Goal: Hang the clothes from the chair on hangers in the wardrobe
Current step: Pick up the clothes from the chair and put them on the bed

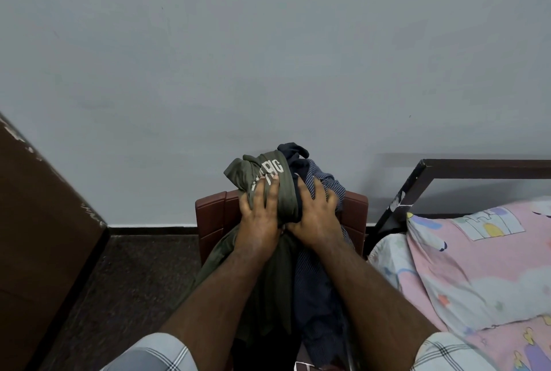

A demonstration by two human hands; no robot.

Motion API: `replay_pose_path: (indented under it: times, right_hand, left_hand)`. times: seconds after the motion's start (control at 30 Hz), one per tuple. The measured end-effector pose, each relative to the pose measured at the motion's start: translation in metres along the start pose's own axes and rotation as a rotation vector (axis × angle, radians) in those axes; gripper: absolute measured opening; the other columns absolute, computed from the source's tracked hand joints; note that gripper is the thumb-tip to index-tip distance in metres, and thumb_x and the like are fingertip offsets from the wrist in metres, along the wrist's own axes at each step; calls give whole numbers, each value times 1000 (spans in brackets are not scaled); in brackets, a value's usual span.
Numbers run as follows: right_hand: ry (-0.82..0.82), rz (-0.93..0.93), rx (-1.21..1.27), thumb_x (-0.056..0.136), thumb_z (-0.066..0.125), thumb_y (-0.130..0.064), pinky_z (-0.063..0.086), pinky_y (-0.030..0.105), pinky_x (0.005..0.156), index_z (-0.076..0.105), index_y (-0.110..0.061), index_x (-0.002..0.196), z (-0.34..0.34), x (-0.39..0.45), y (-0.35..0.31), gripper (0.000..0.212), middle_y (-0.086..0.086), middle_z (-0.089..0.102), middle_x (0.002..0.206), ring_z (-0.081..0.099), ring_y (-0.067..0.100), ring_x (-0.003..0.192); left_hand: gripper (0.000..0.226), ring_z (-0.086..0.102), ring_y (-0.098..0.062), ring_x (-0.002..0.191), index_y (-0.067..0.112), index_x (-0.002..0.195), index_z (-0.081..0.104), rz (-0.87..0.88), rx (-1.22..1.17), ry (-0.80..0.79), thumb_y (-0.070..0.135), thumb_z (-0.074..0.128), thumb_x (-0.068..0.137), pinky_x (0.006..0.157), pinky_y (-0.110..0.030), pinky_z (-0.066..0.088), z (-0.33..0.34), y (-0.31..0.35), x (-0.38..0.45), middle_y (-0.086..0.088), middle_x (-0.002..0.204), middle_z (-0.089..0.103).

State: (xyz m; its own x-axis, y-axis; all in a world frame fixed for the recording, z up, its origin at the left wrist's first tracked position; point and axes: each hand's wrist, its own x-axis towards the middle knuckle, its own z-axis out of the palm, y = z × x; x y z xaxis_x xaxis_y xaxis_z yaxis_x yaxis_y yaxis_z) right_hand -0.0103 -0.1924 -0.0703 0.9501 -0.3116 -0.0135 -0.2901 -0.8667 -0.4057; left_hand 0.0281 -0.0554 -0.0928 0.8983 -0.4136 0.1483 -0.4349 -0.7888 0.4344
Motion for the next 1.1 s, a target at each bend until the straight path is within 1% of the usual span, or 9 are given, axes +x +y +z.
replay_pose_path:
  times: [0.13, 0.27, 0.4, 0.53, 0.63, 0.73, 0.87, 1.0, 1.1]
  right_hand:
    - [82, -28, 72, 81, 73, -22, 25, 46, 116, 22, -29, 157, 1, -1, -1, 92, 14, 17, 162, 18, 40, 140]
    - [122, -30, 124, 77, 64, 1, 26, 37, 115, 37, -18, 152, 1, -3, -2, 82, 16, 29, 157, 27, 38, 138]
    - [208, -29, 187, 70, 61, 11, 33, 40, 111, 52, -9, 143, 5, -5, 0, 76, 22, 45, 148, 39, 43, 131]
    - [243, -27, 237, 73, 58, 12, 33, 39, 111, 55, -8, 140, 2, -8, -4, 70, 20, 49, 145, 41, 41, 131]
    - [240, -19, 241, 76, 57, 12, 32, 37, 111, 54, -11, 142, -1, -9, -6, 70, 17, 49, 146, 40, 38, 133]
    - [221, -21, 223, 76, 58, 9, 34, 38, 110, 51, -15, 144, 0, -8, -7, 72, 15, 48, 146, 39, 38, 131]
    - [145, -5, 157, 81, 62, 1, 31, 40, 114, 36, -24, 153, -3, -11, -9, 80, 13, 25, 160, 22, 36, 141]
    - [162, 70, 38, 75, 75, -32, 35, 59, 110, 16, -42, 155, 0, -14, -2, 99, 5, -1, 164, 7, 40, 147]
    - [129, 155, 42, 72, 76, -49, 33, 66, 106, 2, -50, 153, 4, -14, 1, 110, 4, -14, 164, -1, 43, 149]
  left_hand:
    - [103, 7, -42, 146, 41, 153, -20, -5, 19, -13, 10, 59, 95, 110, -53, 39, -1, 6, -1, 6, 160, -12]
    - [84, 9, -45, 148, 31, 159, -10, 27, 87, -24, 7, 46, 101, 108, -52, 44, -6, 13, -5, -6, 166, -4]
    - [82, 15, -48, 148, 22, 160, -8, 97, 173, -44, 6, 47, 101, 100, -50, 51, -11, 15, -12, -13, 167, -3]
    - [82, 14, -46, 149, 22, 160, -5, 109, 146, -49, 2, 47, 100, 103, -49, 50, -18, 15, -11, -12, 166, 0]
    - [88, 9, -40, 151, 31, 160, -5, 53, 58, -62, -2, 48, 98, 109, -47, 43, -20, 15, -9, -4, 166, -4]
    - [90, 8, -39, 151, 38, 158, -4, 11, -9, -53, 3, 53, 97, 111, -48, 41, -19, 13, -9, 2, 166, -5]
    - [98, -4, -44, 151, 46, 155, -12, -31, -2, -42, 21, 62, 95, 111, -58, 39, -16, 7, -10, 6, 165, -12]
    - [107, 1, -50, 149, 50, 151, -20, -112, 85, 29, 44, 67, 89, 105, -63, 39, -10, 8, -17, -4, 166, -17]
    - [106, 15, -52, 145, 50, 151, -21, -147, 81, 48, 45, 65, 90, 99, -63, 47, -3, 11, -17, -8, 166, -15]
